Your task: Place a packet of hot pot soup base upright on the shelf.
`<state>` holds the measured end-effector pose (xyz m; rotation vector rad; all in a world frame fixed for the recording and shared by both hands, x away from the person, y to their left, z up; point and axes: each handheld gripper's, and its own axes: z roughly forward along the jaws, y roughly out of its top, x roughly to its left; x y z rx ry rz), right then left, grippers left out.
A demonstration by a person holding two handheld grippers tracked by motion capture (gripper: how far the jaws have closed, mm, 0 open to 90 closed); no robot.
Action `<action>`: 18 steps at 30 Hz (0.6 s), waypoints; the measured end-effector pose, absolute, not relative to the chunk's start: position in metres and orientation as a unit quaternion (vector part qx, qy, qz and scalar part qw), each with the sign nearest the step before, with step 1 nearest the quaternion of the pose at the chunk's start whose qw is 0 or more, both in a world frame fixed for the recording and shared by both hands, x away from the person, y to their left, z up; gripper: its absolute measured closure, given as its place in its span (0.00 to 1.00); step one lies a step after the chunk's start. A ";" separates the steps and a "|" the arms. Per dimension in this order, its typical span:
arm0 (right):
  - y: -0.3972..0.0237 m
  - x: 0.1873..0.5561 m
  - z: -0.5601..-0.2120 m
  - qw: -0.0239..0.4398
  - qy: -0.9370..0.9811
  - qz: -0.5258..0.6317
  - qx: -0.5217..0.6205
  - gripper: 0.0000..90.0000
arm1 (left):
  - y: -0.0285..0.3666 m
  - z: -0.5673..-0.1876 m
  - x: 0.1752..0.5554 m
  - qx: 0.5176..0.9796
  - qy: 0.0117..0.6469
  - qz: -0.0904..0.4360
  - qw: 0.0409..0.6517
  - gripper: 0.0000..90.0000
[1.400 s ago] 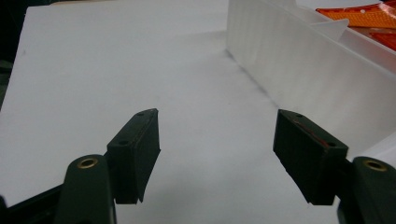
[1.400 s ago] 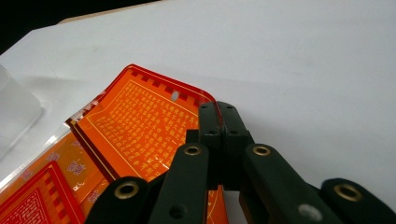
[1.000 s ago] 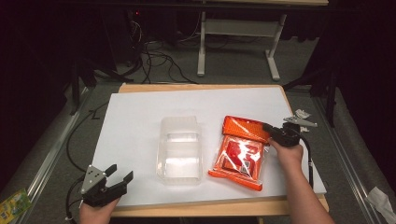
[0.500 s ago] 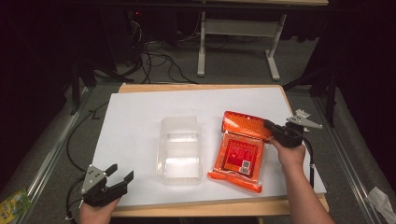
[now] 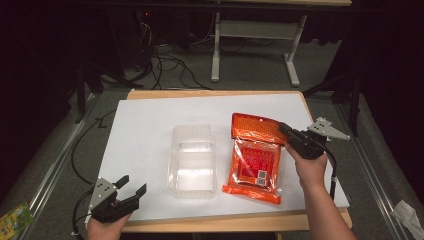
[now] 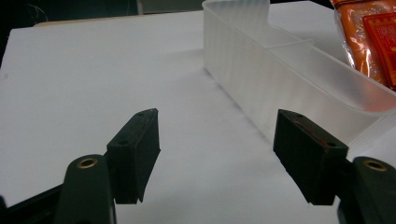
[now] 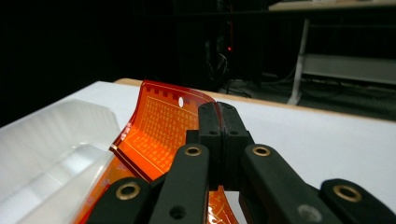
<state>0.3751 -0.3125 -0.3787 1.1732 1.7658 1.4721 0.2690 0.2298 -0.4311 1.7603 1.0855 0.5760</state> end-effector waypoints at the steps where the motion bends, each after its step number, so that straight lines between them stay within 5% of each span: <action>1: -0.310 0.373 -0.376 0.279 0.659 0.551 0.431 1.00 | 0.229 -0.431 0.269 0.721 0.443 0.236 0.478 0.36; 18: -0.284 0.340 -0.341 0.296 0.661 0.585 0.365 1.00 | 0.200 -0.413 0.263 0.729 0.409 0.222 0.502 0.35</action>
